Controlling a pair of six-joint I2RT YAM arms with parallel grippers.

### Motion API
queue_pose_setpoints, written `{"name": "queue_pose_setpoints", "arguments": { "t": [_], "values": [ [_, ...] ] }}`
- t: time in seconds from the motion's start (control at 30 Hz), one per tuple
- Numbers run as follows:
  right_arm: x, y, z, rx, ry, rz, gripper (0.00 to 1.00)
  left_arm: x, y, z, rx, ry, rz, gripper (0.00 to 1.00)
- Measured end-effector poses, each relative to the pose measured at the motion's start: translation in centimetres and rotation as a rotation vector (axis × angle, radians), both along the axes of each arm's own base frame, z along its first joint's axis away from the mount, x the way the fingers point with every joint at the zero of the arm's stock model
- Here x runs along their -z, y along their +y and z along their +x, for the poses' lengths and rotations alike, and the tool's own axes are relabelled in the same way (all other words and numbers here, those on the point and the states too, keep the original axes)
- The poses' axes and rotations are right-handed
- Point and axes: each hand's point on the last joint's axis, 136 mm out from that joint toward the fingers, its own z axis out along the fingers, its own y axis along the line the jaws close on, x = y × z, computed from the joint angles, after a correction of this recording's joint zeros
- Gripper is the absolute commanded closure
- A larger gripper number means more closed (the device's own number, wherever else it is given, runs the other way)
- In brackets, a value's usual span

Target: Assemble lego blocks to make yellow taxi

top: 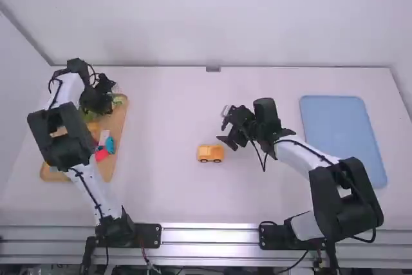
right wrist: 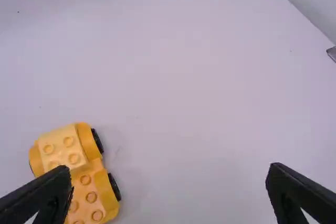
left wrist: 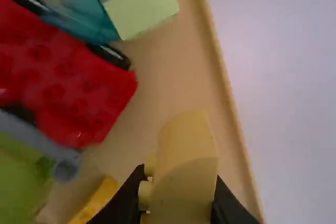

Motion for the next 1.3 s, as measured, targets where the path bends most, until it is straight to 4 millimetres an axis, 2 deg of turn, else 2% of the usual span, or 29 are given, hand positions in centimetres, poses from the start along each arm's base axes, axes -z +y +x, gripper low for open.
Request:
{"name": "queue_pose_setpoints", "arguments": {
  "t": [0.03,0.13,0.17,0.2,0.3,0.33,0.4,0.43,0.5,0.53,0.57,0.63,0.67,0.7,0.83,0.97,1.03,1.17,1.3],
  "values": [
    [-0.3,0.1,0.3,0.009,-0.007,0.012,0.02,-1.8,-0.8,-0.2,0.017,-0.05,0.03,0.97],
    [-1.1,0.3,0.9,0.035,-0.018,0.047,0.01,-4.4,-2.6,0.3,0.062,-0.167,0.085,0.94],
    [-1.5,0.4,1.3,0.053,-0.018,0.072,0.01,-5.7,-4.2,0.3,0.096,-0.227,0.112,0.94],
    [-1.5,0.4,1.3,0.053,-0.018,0.072,0.01,-5.7,-4.2,0.3,0.096,-0.227,0.112,0.94],
    [-2.7,0.7,2.0,0.116,0.009,0.149,0.01,-8.0,-8.9,-0.7,0.2,-0.344,0.145,0.97],
    [-2.9,0.8,2.2,0.129,0.018,0.166,0.02,-8.2,-9.7,-1.0,0.224,-0.356,0.148,0.97],
    [-3.7,1.0,2.5,0.154,0.038,0.219,0.01,-8.8,-12.8,-2.0,0.325,-0.392,0.151,0.98],
    [-4.3,1.2,2.7,0.17,0.048,0.254,0.01,-9.2,-15.1,-2.6,0.401,-0.418,0.148,0.98],
    [-4.8,1.3,3.0,0.186,0.057,0.288,0.01,-9.5,-16.8,-2.9,0.457,-0.438,0.146,0.97],
    [-5.4,1.4,3.2,0.203,0.073,0.329,0.01,-9.8,-19.3,-3.2,0.542,-0.474,0.146,0.98],
    [-5.6,1.5,3.2,0.209,0.087,0.345,0.01,-10.0,-20.3,-3.3,0.577,-0.494,0.146,0.98],
    [-6.1,1.3,3.2,0.215,0.135,0.4,0.01,-10.4,-23.9,-3.2,0.68,-0.556,0.141,0.98],
    [-6.2,1.2,3.2,0.216,0.149,0.41,0.01,-10.4,-24.8,-3.2,0.708,-0.572,0.142,0.98],
    [-6.3,0.6,3.2,0.221,0.186,0.437,0.02,-10.5,-26.8,-3.2,0.758,-0.606,0.144,0.98],
    [-6.6,-1.2,3.4,0.239,0.265,0.501,0.01,-11.2,-30.1,-3.0,0.844,-0.691,0.15,0.98],
    [-7.1,-2.9,3.6,0.238,0.31,0.554,0.14,-11.8,-32.3,-3.1,0.892,-0.744,0.134,0.98],
    [-6.8,-3.3,3.7,0.235,0.331,0.569,0.14,-11.8,-33.0,-3.3,0.908,-0.75,0.122,0.98],
    [-6.2,-2.7,4.0,0.157,0.362,0.632,0.14,-12.1,-34.8,-4.0,0.96,-0.772,0.074,0.98],
    [-5.2,-1.7,3.8,0.083,0.472,0.687,0.2,-12.2,-35.9,-4.6,0.992,-0.778,0.028,0.98]
  ]
}}
